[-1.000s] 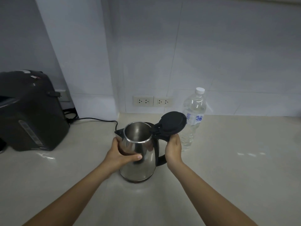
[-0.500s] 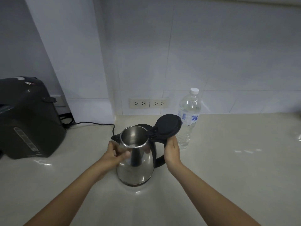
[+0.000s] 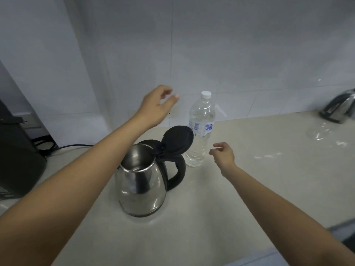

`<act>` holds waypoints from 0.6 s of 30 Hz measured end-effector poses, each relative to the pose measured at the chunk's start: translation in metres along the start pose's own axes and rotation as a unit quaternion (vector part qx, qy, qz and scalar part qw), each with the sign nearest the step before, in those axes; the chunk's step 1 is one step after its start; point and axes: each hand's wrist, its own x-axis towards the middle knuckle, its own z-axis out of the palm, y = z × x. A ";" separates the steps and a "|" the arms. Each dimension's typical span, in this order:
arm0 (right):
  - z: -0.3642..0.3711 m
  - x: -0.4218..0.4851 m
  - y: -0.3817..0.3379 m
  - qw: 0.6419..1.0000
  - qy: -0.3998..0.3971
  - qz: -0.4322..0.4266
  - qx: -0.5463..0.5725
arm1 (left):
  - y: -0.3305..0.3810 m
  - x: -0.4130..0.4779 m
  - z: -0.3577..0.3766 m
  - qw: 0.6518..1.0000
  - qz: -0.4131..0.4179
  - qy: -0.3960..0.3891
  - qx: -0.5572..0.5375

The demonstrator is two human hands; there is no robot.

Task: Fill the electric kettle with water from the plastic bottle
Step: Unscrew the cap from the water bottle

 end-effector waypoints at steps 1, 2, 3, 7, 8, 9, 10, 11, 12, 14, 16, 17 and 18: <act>0.000 0.005 0.000 1.000 -0.017 0.002 -0.021 | 0.009 0.010 0.012 0.999 0.010 -0.036 0.015; 0.000 0.009 0.001 0.999 -0.035 -0.004 -0.038 | 0.017 0.019 0.023 0.997 0.015 -0.071 0.036; 0.001 0.014 0.002 0.997 -0.056 -0.013 -0.049 | 0.025 0.027 0.033 0.993 0.015 -0.101 0.058; 0.009 0.029 0.001 0.983 -0.168 -0.060 -0.050 | 0.036 0.056 0.064 0.982 -0.049 -0.160 0.086; 0.011 0.034 0.000 0.978 -0.190 -0.075 -0.047 | 0.036 0.061 0.069 0.980 -0.071 -0.174 0.068; 0.013 0.039 -0.002 0.974 -0.202 -0.092 -0.043 | 0.035 0.066 0.073 0.978 -0.084 -0.188 0.045; 0.014 0.044 -0.004 0.972 -0.207 -0.106 -0.040 | 0.033 0.070 0.077 0.976 -0.089 -0.197 0.022; 0.015 0.050 -0.006 0.970 -0.208 -0.119 -0.036 | 0.032 0.073 0.079 0.976 -0.092 -0.198 0.004; 0.015 0.056 -0.007 0.968 -0.211 -0.129 -0.033 | 0.031 0.076 0.080 0.976 -0.096 -0.196 -0.007; 0.017 0.065 -0.009 0.964 -0.227 -0.138 -0.028 | 0.029 0.079 0.080 0.977 -0.100 -0.187 -0.008; 0.020 0.071 -0.008 0.963 -0.230 -0.135 -0.021 | 0.028 0.079 0.082 0.981 -0.093 -0.168 0.006; 0.021 0.071 -0.007 0.965 -0.223 -0.136 -0.015 | 0.028 0.079 0.085 0.985 -0.084 -0.152 0.023; 0.021 0.070 -0.006 0.967 -0.212 -0.140 -0.011 | 0.028 0.078 0.088 0.987 -0.076 -0.131 0.044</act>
